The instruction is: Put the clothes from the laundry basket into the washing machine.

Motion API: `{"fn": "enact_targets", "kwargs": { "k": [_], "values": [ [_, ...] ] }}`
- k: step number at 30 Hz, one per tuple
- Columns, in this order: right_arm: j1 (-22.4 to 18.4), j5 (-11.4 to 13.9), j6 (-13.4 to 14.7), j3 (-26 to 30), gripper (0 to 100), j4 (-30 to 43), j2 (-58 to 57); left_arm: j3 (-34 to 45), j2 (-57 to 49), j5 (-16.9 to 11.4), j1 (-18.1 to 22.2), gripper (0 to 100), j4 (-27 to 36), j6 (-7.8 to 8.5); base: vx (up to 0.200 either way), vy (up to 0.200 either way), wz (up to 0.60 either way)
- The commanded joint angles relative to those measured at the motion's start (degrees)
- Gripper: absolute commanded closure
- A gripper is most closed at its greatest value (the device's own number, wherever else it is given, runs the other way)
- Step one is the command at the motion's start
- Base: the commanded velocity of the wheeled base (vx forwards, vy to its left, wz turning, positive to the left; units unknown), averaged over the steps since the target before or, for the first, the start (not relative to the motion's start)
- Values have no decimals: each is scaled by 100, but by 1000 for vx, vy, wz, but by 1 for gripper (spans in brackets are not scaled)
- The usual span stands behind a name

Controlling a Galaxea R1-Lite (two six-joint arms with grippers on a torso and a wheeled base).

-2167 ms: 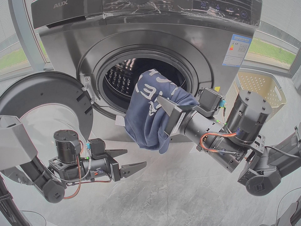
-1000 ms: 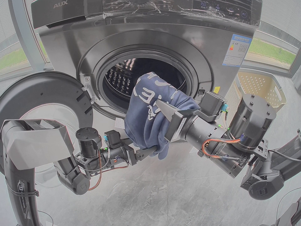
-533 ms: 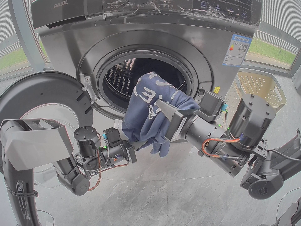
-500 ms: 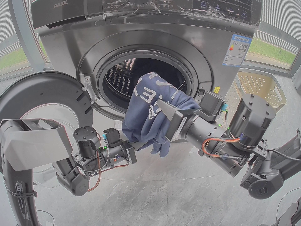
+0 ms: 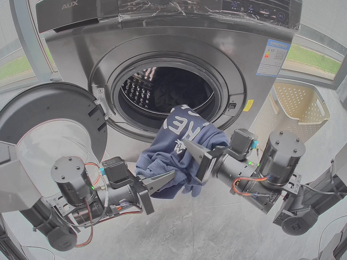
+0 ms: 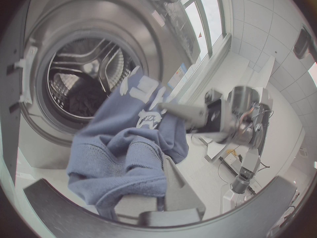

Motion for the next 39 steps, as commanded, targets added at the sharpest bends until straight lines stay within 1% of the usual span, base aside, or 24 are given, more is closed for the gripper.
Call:
{"fn": "enact_targets", "kwargs": {
  "k": [1, 4, 8, 11, 13, 17, 23, 29, 31, 32, 34, 39],
  "values": [
    [-10, 23, -56, 393, 0, -143, 379, 204, -756, 225, -189, 100, -1, 43, 0, 0, 0],
    [-45, 23, -152, 595, 0, -160, 370, 133, -730, 225, -57, 100, -1, 69, 0, 0, 0],
    [-54, 5, -161, 806, 0, -160, 291, 19, -633, 243, 14, 100, -1, 87, 0, 0, 0],
    [-63, -3, -205, 1000, 0, -204, 212, -157, -554, 392, 110, 100, -1, 87, 0, 0, 0],
    [-63, -3, -284, 1114, 0, -230, 203, -280, -537, 489, 154, 100, -1, 87, 0, 0, 0],
    [-125, -3, -407, 1202, 0, -230, 256, -297, -554, 515, 154, 100, -1, 78, 0, 0, 0],
    [-169, 5, -442, 1052, 0, -239, 387, -289, -589, 507, 154, 100, -1, 78, 0, 0, 0],
    [-546, 41, -557, 727, 0, -441, 651, -227, -616, 480, 145, 100, -10, 113, 0, 0, 0],
    [-626, 49, -644, 595, 0, -476, 757, -236, -624, 480, 145, 100, -10, 104, 0, 0, 0],
    [-626, 49, -644, 595, 0, -476, 757, -236, -624, 480, 145, 100, -10, 104, 0, 0, 0],
    [-661, 84, -732, 428, 0, -485, 915, -253, -624, 480, 145, 100, -10, 104, 0, 0, 0],
    [-590, 234, -759, 253, 0, -485, 1099, -280, -624, 480, 145, 100, -10, 96, 0, 0, 0]
  ]
}}
